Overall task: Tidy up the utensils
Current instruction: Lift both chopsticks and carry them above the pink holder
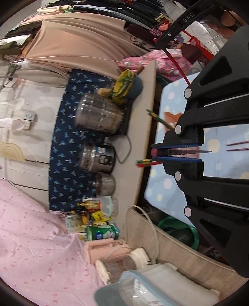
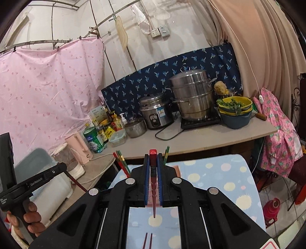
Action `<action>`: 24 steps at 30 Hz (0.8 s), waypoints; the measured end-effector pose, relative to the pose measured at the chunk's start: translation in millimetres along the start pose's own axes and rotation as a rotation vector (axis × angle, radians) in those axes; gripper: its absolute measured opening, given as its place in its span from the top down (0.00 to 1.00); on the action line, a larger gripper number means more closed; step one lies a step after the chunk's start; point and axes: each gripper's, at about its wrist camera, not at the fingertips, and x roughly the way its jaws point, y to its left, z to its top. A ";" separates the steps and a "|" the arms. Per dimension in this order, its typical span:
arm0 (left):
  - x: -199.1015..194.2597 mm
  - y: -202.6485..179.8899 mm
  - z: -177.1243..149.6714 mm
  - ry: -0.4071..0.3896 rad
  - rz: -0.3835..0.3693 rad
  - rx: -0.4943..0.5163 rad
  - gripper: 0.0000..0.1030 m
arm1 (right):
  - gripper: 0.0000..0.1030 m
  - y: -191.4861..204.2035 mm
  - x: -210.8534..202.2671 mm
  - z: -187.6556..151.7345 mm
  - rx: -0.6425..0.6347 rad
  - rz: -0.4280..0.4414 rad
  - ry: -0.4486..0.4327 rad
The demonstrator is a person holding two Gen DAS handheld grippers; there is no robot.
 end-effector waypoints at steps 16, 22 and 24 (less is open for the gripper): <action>88.6 -3.9 45.8 -0.034 0.025 -0.040 0.93 | 0.93 4.9 110.2 46.9 -0.015 -0.012 -0.005; 114.3 1.2 28.2 0.018 0.028 -0.045 0.93 | 0.93 -5.2 142.3 21.5 0.001 -0.016 0.070; 122.3 3.2 23.2 0.038 0.030 -0.050 0.93 | 0.93 -5.7 150.2 14.1 0.000 -0.020 0.092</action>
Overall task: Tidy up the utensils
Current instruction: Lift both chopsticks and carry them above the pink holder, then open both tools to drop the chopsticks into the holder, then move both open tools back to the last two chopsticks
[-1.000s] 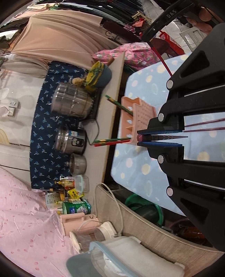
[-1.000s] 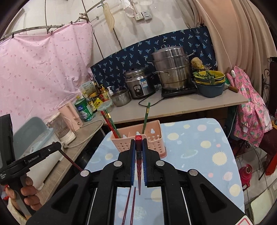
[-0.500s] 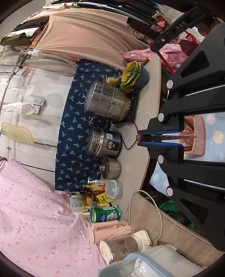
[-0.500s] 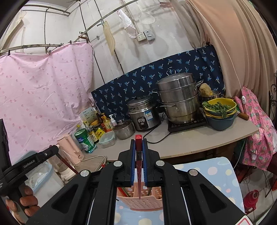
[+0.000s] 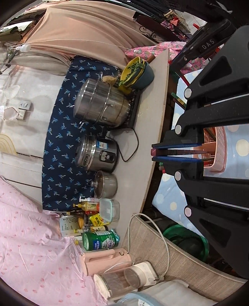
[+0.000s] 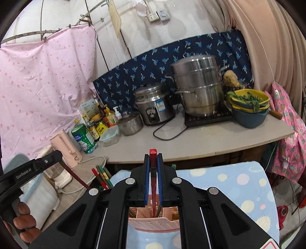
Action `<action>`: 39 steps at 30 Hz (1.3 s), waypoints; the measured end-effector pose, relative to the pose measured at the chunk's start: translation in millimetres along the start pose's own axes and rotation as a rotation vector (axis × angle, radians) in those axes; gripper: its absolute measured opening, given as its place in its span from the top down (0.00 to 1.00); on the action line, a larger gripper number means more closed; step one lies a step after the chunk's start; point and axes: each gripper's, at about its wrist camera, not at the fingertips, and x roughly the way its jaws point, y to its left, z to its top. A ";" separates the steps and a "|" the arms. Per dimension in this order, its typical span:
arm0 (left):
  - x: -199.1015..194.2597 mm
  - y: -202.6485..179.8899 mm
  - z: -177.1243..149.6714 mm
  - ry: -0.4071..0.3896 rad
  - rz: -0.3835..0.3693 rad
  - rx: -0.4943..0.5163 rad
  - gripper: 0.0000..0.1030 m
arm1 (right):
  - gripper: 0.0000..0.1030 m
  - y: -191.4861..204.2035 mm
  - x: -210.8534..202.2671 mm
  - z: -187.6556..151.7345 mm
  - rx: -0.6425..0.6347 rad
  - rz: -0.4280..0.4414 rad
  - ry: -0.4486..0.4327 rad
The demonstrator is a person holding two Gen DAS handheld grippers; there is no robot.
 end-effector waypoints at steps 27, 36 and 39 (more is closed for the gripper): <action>-41.2 -7.8 -37.5 -0.006 0.116 0.088 0.65 | 0.73 19.3 -46.4 -24.7 -0.050 -0.009 0.004; -63.6 -6.1 -68.5 0.038 0.147 0.125 0.65 | 0.72 25.4 -80.4 -60.2 -0.088 -0.036 0.025; -70.0 -4.1 -79.9 0.054 0.149 0.132 0.65 | 0.71 26.0 -90.9 -75.6 -0.100 -0.040 0.037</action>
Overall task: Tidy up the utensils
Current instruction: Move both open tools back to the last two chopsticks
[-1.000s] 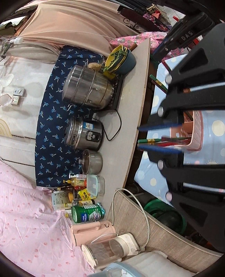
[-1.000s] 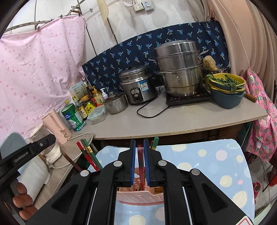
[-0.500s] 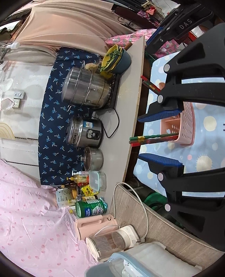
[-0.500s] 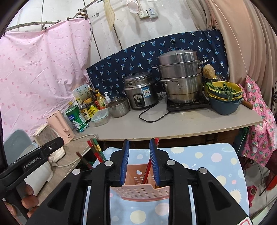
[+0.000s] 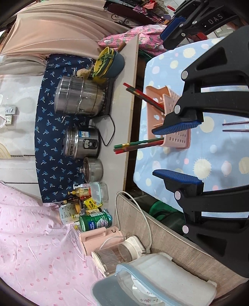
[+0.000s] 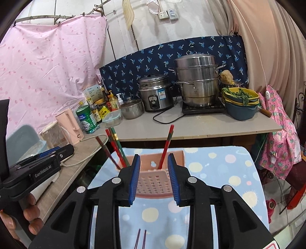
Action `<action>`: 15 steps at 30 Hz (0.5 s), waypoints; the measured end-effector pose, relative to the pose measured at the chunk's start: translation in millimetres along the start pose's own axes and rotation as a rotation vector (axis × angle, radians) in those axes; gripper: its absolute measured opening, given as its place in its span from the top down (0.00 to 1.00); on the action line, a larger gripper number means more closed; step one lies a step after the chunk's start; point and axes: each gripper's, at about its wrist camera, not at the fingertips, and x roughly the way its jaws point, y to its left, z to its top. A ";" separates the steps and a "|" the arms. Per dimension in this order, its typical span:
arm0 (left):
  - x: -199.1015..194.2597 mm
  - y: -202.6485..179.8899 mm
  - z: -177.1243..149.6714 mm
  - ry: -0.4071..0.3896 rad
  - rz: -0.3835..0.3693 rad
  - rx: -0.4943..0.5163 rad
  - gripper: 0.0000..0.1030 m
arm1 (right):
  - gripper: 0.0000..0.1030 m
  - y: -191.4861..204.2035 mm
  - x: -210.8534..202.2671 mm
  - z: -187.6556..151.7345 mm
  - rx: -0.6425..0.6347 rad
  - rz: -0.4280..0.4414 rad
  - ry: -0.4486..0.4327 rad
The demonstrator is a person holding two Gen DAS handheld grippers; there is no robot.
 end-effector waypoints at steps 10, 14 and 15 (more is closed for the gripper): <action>-16.0 3.4 -59.4 0.070 0.009 0.027 0.64 | 0.71 5.5 -27.2 -63.9 -0.001 0.006 0.077; -19.8 7.9 -92.5 0.115 0.017 0.033 0.64 | 0.71 3.6 -37.2 -92.2 -0.002 -0.004 0.114; -20.8 8.1 -99.2 0.125 0.019 0.035 0.64 | 0.71 3.1 -39.6 -100.2 -0.003 -0.005 0.126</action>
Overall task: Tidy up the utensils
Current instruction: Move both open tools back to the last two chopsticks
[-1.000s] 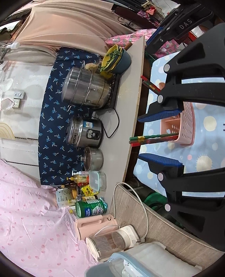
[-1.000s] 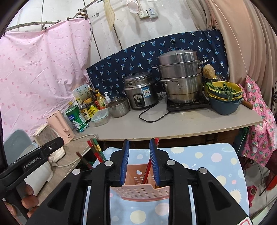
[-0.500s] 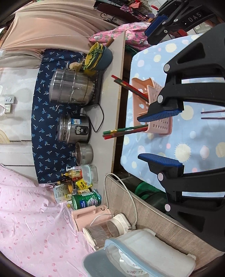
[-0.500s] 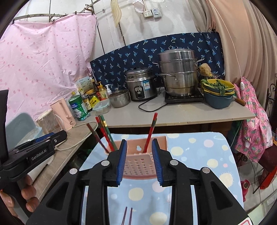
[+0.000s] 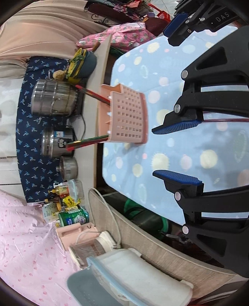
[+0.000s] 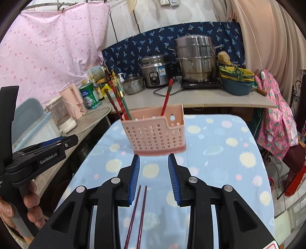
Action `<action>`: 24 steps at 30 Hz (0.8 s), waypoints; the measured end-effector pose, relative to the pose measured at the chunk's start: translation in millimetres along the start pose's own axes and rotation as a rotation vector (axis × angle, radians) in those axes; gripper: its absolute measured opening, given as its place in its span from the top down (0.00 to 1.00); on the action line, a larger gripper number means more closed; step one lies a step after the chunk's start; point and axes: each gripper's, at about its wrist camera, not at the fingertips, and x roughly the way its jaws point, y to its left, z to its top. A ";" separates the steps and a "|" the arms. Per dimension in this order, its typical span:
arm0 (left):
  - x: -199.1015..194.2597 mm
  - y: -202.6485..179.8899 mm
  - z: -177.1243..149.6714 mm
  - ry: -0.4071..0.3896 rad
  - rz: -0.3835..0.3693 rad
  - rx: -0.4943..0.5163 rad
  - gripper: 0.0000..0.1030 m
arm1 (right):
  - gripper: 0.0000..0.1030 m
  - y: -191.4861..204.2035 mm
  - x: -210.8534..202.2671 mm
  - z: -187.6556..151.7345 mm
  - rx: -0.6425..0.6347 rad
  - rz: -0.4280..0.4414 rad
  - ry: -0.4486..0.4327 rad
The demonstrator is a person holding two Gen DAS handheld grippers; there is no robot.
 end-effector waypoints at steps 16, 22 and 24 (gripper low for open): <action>11.2 7.3 -113.7 0.191 0.000 0.007 0.64 | 0.71 7.5 1.9 -126.7 -0.020 -0.012 0.224; 15.3 9.9 -148.2 0.252 0.007 0.017 0.64 | 0.71 13.6 7.4 -156.5 -0.018 -0.002 0.280; 15.0 11.8 -155.5 0.260 0.009 0.016 0.64 | 0.71 16.9 8.7 -164.5 -0.020 0.005 0.296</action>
